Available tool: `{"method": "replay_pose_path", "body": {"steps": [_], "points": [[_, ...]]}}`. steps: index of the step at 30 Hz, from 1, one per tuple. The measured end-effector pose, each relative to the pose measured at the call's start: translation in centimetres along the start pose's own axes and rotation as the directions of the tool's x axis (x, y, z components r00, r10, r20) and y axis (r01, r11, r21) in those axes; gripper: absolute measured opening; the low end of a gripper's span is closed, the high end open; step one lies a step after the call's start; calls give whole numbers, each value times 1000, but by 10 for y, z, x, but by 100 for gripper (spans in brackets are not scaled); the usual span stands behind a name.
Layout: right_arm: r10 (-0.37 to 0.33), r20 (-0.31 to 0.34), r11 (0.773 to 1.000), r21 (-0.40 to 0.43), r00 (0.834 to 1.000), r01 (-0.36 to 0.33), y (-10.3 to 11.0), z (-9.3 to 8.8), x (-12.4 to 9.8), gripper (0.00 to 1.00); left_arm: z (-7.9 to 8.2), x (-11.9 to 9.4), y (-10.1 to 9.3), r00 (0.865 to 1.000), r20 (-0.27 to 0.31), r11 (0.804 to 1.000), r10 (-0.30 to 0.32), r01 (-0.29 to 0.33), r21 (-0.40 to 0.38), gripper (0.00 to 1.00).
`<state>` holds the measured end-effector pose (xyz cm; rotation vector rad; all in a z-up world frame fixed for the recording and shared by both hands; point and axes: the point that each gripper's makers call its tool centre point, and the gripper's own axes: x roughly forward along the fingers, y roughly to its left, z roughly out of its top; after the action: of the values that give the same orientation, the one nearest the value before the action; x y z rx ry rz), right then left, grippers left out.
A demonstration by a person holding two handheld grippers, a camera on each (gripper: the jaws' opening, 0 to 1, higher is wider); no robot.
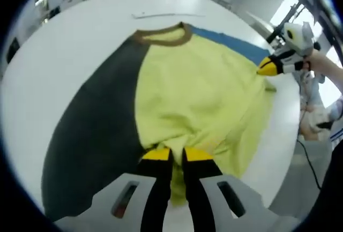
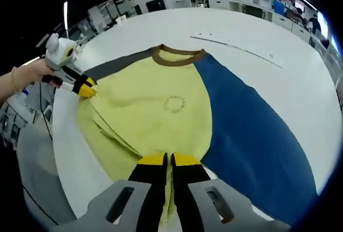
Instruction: Fold the garment on the visible template until the final outline fits inside the template.
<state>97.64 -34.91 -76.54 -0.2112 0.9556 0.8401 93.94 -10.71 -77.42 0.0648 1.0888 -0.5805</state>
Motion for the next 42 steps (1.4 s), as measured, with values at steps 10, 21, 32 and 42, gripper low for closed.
{"method": "replay_pose_path", "body": {"steps": [10, 21, 32, 42], "points": [[-47, -19, 997, -65, 999, 46, -8, 1, 12, 4, 2, 1, 2, 999, -34, 999, -34, 34, 9, 4], [-29, -9, 999, -34, 1000, 29, -7, 1, 11, 4, 1, 1, 1, 998, -44, 999, -38, 39, 9, 3], [-88, 27, 993, -72, 996, 90, -7, 2, 10, 6, 1, 0, 1, 999, -48, 997, -2, -2, -82, 6], [-176, 32, 965, -192, 984, 179, -7, 8, -2, 13, 8, -13, 5, 998, 1, 997, 64, -64, -53, 17]]}}
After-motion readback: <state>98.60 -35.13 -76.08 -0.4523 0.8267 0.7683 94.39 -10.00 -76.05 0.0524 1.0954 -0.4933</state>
